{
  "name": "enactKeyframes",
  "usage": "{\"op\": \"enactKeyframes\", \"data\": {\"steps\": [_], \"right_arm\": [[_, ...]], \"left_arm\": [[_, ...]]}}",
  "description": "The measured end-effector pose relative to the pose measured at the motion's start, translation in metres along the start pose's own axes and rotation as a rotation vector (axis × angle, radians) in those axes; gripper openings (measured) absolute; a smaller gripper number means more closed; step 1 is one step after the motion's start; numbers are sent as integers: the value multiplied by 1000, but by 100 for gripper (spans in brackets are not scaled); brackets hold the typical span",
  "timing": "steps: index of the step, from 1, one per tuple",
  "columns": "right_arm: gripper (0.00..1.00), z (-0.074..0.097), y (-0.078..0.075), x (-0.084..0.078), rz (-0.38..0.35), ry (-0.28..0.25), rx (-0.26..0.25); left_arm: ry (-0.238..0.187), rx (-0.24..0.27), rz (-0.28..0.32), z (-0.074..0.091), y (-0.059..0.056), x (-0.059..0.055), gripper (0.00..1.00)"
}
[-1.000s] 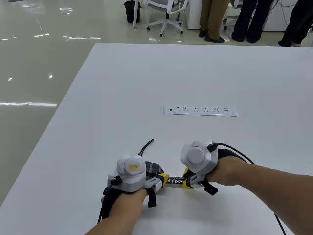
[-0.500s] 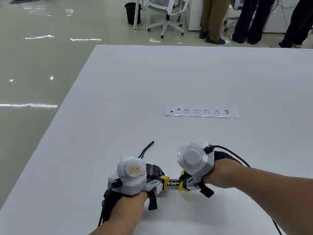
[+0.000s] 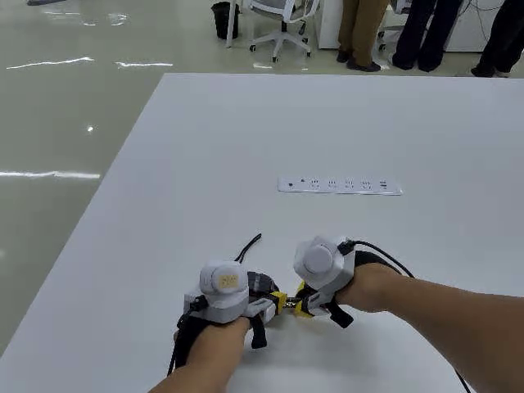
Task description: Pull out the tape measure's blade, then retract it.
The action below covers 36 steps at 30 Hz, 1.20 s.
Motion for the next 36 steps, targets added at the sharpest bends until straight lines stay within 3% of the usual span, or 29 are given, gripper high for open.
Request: {"op": "enactKeyframes", "data": {"steps": [31,36], "right_arm": [[14,-7,3,15,-18,-60,15],[16,-4,4,13,66,-70,20]], "left_arm": [[0,-13,8,1,0,0,60],[-2,-18,12,1,0,0,60]]}}
Point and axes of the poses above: the centre of the closed fingertips' face, and the gripper's own axes: z roughly backward along the fingers, y roughly to its left, x roughly out of its top, the point moved 4 cm from there along z, roughly backward along the fingers, and after that the axes turned 8 degrees about y, right-handed, at the moved point
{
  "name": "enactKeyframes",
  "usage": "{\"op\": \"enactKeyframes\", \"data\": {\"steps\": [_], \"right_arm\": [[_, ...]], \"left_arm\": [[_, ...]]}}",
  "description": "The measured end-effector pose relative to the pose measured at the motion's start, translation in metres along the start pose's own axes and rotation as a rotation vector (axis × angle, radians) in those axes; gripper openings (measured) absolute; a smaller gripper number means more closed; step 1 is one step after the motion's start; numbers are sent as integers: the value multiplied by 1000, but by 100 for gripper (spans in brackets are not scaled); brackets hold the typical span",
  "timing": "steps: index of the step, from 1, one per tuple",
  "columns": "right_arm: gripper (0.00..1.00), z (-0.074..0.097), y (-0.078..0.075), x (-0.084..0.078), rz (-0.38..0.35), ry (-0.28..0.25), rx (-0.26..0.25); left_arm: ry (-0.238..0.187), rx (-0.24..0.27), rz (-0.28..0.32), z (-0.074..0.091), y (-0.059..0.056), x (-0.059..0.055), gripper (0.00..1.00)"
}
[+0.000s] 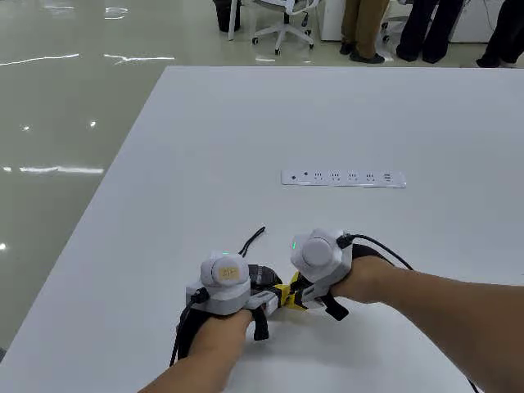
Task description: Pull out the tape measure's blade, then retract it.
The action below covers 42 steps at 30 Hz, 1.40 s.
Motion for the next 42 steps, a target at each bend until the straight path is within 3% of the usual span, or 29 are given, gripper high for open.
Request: {"op": "enactKeyframes", "data": {"steps": [3,8,11,12,21,42], "right_arm": [[17,0,1,-7,23,41,-3],[15,3,1,-9,35,17,-22],[15,2,0,-8,-24,0,-13],[15,2,0,-7,-10,-9,-11],[14,-1,0,-3,-61,-20,-33],[14,-6,-1,2,-62,-25,-20]], "left_arm": [[0,1,0,0,-1,0,60],[-1,1,2,0,0,0,60],[-1,-2,4,0,0,0,60],[-1,-3,5,0,0,0,60],[-6,-7,23,1,1,1,60],[-5,-11,24,0,1,0,60]]}}
Point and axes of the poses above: the centre of the closed fingertips' face, and the gripper's own axes: z roughly backward along the fingers, y roughly to its left, x roughly out of its top, the point moved 4 cm from there along z, roughly backward along the fingers, and after that the axes turned 8 degrees about y, right-handed, at the moved point
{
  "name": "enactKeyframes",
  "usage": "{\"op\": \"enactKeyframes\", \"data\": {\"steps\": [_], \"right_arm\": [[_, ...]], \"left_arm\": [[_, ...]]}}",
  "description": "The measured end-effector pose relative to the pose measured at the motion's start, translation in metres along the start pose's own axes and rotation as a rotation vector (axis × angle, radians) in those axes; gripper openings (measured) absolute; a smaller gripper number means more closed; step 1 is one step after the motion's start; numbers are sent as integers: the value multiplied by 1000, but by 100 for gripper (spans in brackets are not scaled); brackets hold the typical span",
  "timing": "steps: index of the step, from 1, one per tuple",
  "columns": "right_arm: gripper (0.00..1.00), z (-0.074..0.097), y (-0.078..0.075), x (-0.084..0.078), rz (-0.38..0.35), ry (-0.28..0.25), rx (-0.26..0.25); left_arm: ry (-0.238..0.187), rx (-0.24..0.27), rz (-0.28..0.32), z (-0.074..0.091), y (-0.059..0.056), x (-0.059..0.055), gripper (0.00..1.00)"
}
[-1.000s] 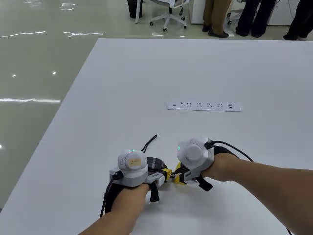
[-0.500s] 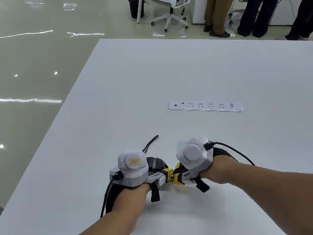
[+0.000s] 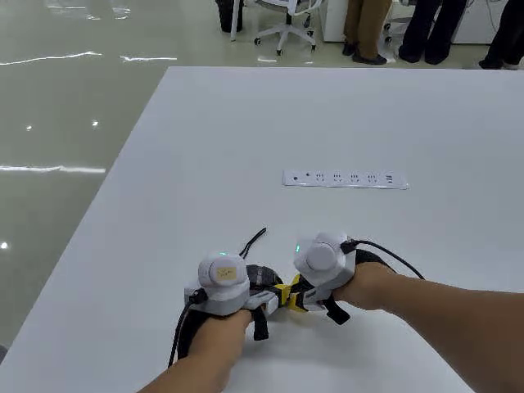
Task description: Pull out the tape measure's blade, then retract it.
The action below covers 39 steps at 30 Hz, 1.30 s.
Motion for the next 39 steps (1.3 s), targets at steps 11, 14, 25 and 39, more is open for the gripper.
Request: {"op": "enactKeyframes", "data": {"steps": [11,14,25,39], "right_arm": [[15,0,1,1,26,-12,-1],[15,0,2,2,34,-14,-9],[15,9,6,-12,0,26,-16],[41,50,3,-18,-93,-66,-119]], "left_arm": [[-3,1,-3,0,0,0,61],[0,4,-7,1,0,0,61],[25,-7,-75,2,0,3,63],[-20,-48,-140,25,18,7,98]]}}
Point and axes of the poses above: the centre of the closed fingertips' face, and the gripper's own axes: z roughly backward along the fingers, y roughly to its left, x roughly out of its top, the point moved 4 cm from there along z, roughly backward along the fingers, and after that the axes turned 8 degrees about y, right-handed, at the moved point
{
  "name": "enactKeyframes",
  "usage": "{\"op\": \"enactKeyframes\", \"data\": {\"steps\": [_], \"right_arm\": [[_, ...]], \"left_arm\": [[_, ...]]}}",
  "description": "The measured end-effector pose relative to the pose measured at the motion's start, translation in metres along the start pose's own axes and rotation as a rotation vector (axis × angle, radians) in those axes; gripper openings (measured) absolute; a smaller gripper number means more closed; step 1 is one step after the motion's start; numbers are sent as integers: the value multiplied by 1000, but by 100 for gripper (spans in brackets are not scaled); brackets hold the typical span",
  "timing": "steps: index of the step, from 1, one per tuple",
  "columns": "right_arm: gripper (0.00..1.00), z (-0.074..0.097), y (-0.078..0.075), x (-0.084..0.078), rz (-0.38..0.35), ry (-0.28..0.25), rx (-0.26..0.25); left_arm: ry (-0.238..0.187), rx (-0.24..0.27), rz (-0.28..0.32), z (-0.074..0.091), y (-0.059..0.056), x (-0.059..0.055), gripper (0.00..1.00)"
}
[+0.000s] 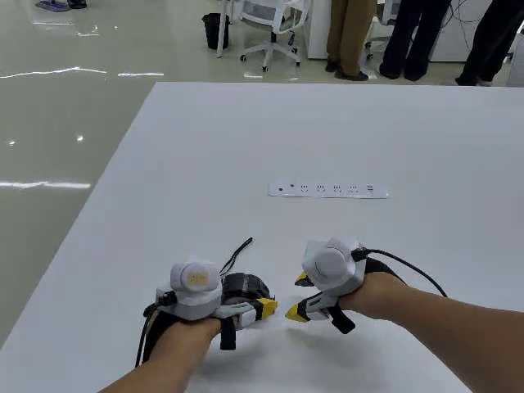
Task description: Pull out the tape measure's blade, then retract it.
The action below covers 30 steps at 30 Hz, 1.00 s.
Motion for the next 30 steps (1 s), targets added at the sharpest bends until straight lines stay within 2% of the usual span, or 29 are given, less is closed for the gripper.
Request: {"op": "enactKeyframes", "data": {"steps": [2,4,6,8,9,10,12,15,16,17,19,23,25,27,30], "right_arm": [[48,7,1,-2,-12,-14,-16],[54,14,1,-5,-38,-26,-29],[59,20,1,-7,-74,-43,-39],[64,25,2,-10,-126,-53,-42],[68,29,5,-10,-167,-74,-32],[72,32,6,-12,-172,-74,-33],[82,38,7,-18,-182,-79,-54],[91,50,8,-25,-218,-110,-83],[90,55,9,-30,-241,-109,-82],[88,58,11,-32,-252,-113,-83],[91,64,13,-38,-263,-128,-104],[97,77,17,-52,-312,-154,-136],[100,88,14,-61,-348,-183,-177],[100,101,14,-68,-353,-204,-205],[100,119,10,-85,-422,-227,-240]], "left_arm": [[-17,3,-6,7,2,2,99],[-9,-4,-11,10,3,1,99],[-22,-4,-67,15,3,3,99],[-34,-20,-83,20,1,3,99],[-37,-31,-80,23,0,3,99],[-38,-39,-83,24,-1,3,99],[-44,-89,-94,31,-7,3,99],[-61,-86,-148,42,-6,3,99],[-91,-112,-160,46,-7,6,99],[-89,-113,-148,49,-6,5,99],[-64,-107,-139,54,-1,2,99],[-67,-106,-122,67,6,0,99],[-75,-108,-105,75,9,-2,99],[-78,-105,-112,83,11,-3,99],[-72,-109,-127,92,14,-8,99]]}}
Point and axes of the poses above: the centre of the closed fingertips' face, and the gripper's own axes: z roughly backward along the fingers, y roughly to its left, x roughly out of its top, the point moved 4 cm from there along z, roughly backward along the fingers, and after that the axes turned 8 degrees about y, right-handed, at the moved point
